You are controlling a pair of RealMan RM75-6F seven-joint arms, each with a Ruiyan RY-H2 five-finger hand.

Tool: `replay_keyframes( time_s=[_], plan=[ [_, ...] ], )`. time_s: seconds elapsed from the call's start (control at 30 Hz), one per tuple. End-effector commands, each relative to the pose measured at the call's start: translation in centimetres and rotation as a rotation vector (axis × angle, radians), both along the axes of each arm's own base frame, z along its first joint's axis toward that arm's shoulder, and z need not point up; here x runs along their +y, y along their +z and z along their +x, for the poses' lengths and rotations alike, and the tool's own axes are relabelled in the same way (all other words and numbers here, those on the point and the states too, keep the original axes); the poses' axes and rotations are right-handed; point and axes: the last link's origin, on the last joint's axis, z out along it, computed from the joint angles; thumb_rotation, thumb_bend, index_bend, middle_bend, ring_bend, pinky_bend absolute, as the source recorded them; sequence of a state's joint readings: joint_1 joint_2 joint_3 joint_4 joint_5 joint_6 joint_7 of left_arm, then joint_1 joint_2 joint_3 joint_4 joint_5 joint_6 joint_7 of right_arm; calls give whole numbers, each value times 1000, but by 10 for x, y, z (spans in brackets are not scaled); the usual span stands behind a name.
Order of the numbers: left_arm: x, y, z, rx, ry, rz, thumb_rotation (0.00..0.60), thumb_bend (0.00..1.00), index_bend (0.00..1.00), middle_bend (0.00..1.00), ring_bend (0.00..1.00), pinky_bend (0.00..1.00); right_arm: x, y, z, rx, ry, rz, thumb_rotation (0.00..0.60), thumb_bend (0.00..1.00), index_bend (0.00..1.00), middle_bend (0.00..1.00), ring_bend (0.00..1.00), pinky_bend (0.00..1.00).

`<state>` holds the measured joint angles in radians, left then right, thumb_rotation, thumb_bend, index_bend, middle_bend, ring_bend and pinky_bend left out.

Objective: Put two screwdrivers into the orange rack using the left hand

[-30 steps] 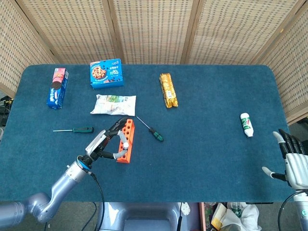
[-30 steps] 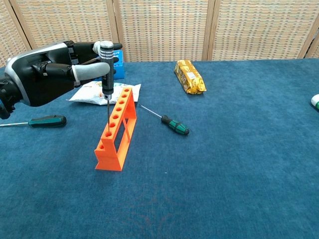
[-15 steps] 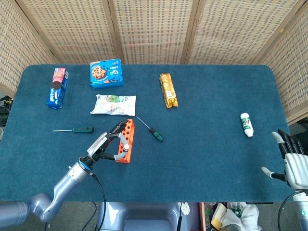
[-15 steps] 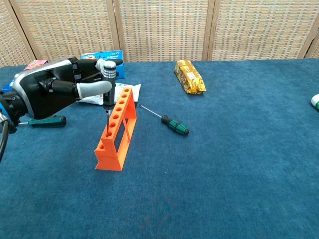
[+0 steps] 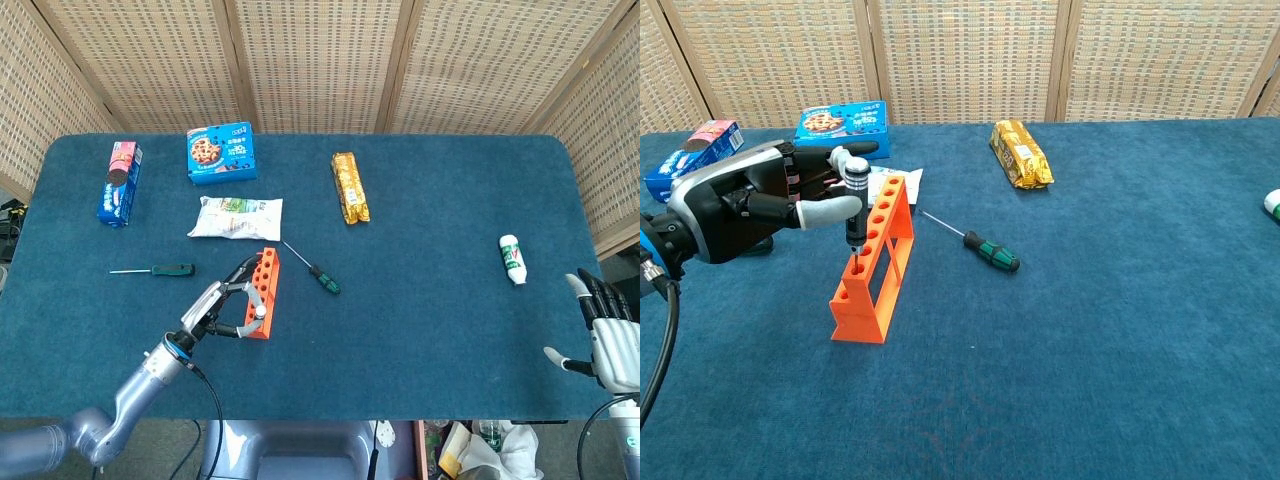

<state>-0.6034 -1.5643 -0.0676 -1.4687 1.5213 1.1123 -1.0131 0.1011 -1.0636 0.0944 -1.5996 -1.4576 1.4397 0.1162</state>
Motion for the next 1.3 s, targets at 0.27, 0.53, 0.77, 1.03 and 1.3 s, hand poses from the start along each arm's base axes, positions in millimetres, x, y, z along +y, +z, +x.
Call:
replay_keyframes(
  time_s=[0.27, 0.53, 0.77, 1.03, 1.3],
  plan=[
    [-2, -6, -5, 32, 6, -10, 600, 466, 638, 0, 0, 0, 0, 0, 0, -3, -1, 1, 600, 0, 0, 0, 0, 0],
    [-2, -8, -7, 51, 10, -8, 600, 472, 591, 0, 0, 0, 0, 0, 0, -5, -1, 2, 600, 0, 0, 0, 0, 0],
    [-4, -8, -9, 52, 6, -13, 600, 492, 365, 0, 0, 0, 0, 0, 0, -4, 0, 2, 600, 0, 0, 0, 0, 0],
    [-11, 7, -13, 33, -16, 29, 600, 315, 183, 0, 0, 0, 0, 1, 0, -5, 2, -1, 600, 0, 0, 0, 0, 0],
    [-16, 48, -16, 45, -72, 123, 600, 294, 95, 0, 0, 0, 1, 1, 1, -6, 6, 0, 600, 0, 0, 0, 0, 0]
  ],
)
